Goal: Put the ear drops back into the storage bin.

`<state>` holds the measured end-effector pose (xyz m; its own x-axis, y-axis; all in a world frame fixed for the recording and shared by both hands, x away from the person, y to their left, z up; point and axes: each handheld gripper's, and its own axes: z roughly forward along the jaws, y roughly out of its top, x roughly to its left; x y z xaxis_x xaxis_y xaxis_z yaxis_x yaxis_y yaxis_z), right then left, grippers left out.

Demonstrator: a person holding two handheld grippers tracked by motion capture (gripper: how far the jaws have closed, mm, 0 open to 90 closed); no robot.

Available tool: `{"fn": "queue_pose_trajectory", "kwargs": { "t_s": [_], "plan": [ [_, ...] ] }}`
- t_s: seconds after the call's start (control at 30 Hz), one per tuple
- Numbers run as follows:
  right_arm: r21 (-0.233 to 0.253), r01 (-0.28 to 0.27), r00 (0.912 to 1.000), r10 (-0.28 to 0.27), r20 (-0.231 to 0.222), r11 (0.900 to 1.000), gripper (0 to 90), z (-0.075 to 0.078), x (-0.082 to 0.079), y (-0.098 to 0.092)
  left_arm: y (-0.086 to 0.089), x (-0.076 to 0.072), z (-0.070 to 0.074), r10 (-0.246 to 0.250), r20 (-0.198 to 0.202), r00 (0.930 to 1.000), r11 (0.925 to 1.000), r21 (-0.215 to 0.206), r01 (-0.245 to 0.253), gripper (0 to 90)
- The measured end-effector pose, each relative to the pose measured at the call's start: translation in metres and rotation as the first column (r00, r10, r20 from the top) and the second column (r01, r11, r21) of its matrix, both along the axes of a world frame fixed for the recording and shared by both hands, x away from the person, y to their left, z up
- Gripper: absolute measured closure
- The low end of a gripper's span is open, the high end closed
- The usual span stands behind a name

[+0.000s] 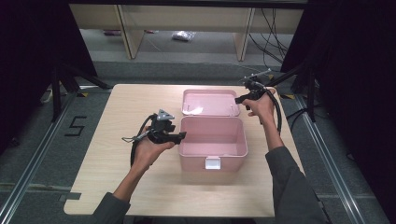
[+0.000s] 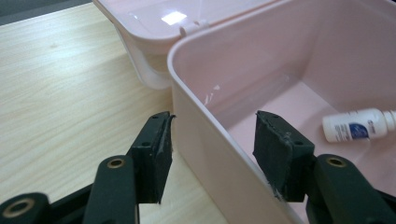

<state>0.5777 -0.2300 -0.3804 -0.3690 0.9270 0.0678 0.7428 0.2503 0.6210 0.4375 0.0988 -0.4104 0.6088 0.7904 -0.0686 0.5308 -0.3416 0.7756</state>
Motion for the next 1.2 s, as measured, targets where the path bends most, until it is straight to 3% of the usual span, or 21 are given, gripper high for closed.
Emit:
{"fn": "queue_pose_trajectory", "kwargs": {
  "t_s": [0.07,0.1,0.2,0.23,0.37,0.43,0.57,0.67,0.8,0.83,0.93,1.0,1.03,1.07,1.2],
  "plan": [
    [-0.008,-0.015,0.9999,0.015,0.008,1.0,50.8,0.0,0.001,0.0,-0.002,0.006,0.002,0.008,0.005,1.0,0.9999,0.007,-0.008,46.4],
    [-0.006,-0.004,1.0,0.004,0.005,1.0,50.7,0.0,0.002,0.002,-0.001,0.013,0.003,0.013,0.058,0.9983,0.9989,0.045,-0.015,46.4],
    [-0.012,-0.023,0.9997,0.024,0.009,1.0,50.8,-0.001,0.004,0.003,-0.008,0.02,0.004,0.025,-0.018,0.9995,0.999,0.039,-0.025,46.4],
    [-0.028,-0.017,0.9997,0.018,0.018,0.999,50.8,-0.001,0.005,0.004,-0.009,0.024,0.004,0.034,-0.017,0.9993,0.9984,0.045,-0.034,46.6],
    [-0.007,-0.01,0.9999,0.01,0.012,1.0,51.2,-0.002,0.01,0.007,-0.016,0.034,0.004,0.043,-0.02,0.9989,0.9965,0.072,-0.042,49.9],
    [0.0,-0.003,0.9999,0.003,0.014,1.0,52.7,-0.002,0.012,0.008,-0.017,0.038,0.004,0.047,-0.022,0.9987,0.9972,0.06,-0.045,52.8],
    [-0.061,0.029,0.9995,-0.027,0.018,0.998,54.5,-0.007,0.018,0.011,-0.022,0.046,-0.001,0.055,-0.039,0.9977,0.9955,0.079,-0.052,56.4],
    [-0.048,0.031,0.9994,-0.03,0.015,0.998,56.0,-0.01,0.021,0.009,-0.024,0.05,-0.003,0.062,-0.036,0.9974,0.9946,0.085,-0.059,60.1],
    [-0.048,0.022,0.9997,-0.022,0.012,0.999,56.3,-0.014,0.025,0.008,-0.026,0.054,-0.005,0.067,-0.05,0.9965,0.9951,0.077,-0.063,62.6],
    [-0.031,0.065,0.9978,-0.065,-0.012,0.997,56.5,-0.014,0.023,0.012,-0.028,0.054,-0.005,0.066,-0.044,0.9969,0.9957,0.069,-0.063,64.8],
    [-0.049,0.042,0.9991,-0.043,-0.001,0.998,57.2,-0.015,0.025,0.012,-0.03,0.053,-0.004,0.056,-0.041,0.9976,0.9938,0.099,-0.052,74.7],
    [-0.06,0.025,0.9997,-0.024,0.009,0.998,57.4,-0.017,0.027,0.013,-0.031,0.052,-0.004,0.06,-0.034,0.9976,0.9913,0.119,-0.055,76.3],
    [-0.049,0.044,0.999,-0.044,-0.004,0.998,57.4,-0.017,0.026,0.015,-0.032,0.052,-0.004,0.064,-0.03,0.9975,0.9907,0.122,-0.06,76.7],
    [-0.057,0.041,0.9991,-0.04,0.011,0.998,57.8,-0.017,0.027,0.015,-0.032,0.051,-0.003,0.061,-0.028,0.9977,0.9903,0.127,-0.057,77.0],
    [-0.05,0.029,0.9996,-0.029,0.005,0.998,58.7,-0.019,0.028,0.017,-0.032,0.05,-0.003,0.065,-0.032,0.9973,0.9901,0.126,-0.061,77.2]
  ]
}}
